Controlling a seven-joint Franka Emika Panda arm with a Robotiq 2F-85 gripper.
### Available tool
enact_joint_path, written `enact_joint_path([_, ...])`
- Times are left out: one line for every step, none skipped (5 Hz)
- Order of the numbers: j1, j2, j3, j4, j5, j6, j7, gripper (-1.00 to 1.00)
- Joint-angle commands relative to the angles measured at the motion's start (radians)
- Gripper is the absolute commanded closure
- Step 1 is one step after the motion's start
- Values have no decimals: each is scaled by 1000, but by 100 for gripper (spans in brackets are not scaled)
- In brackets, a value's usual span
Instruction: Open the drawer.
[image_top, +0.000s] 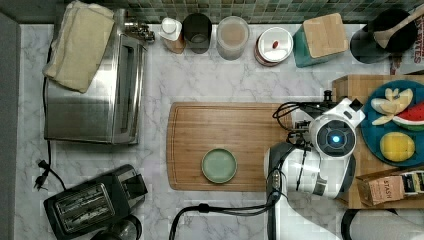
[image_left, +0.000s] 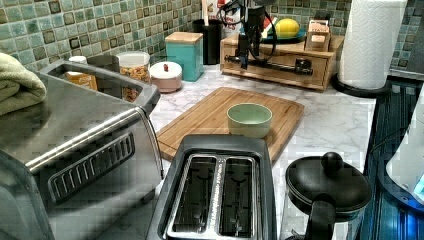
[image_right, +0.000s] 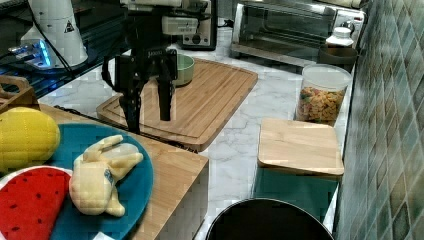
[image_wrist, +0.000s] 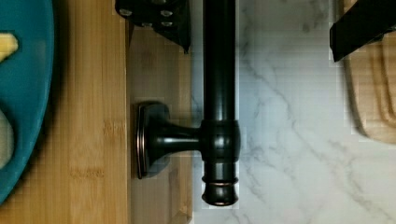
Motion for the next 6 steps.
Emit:
enact_joint_path([-39, 65, -24, -65, 63, 38, 85, -100])
enact_joint_path([5, 73, -57, -52, 18, -22, 116, -100])
enact_joint_path([7, 84, -46, -34, 25, -47, 107, -100])
enact_joint_path([-6, 94, 0, -19, 69, -75, 67, -100])
enact_joint_path([2, 72, 41, -41, 116, -74, 62, -100])
enact_joint_path([-4, 50, 129, -43, 214, -143, -20, -100])
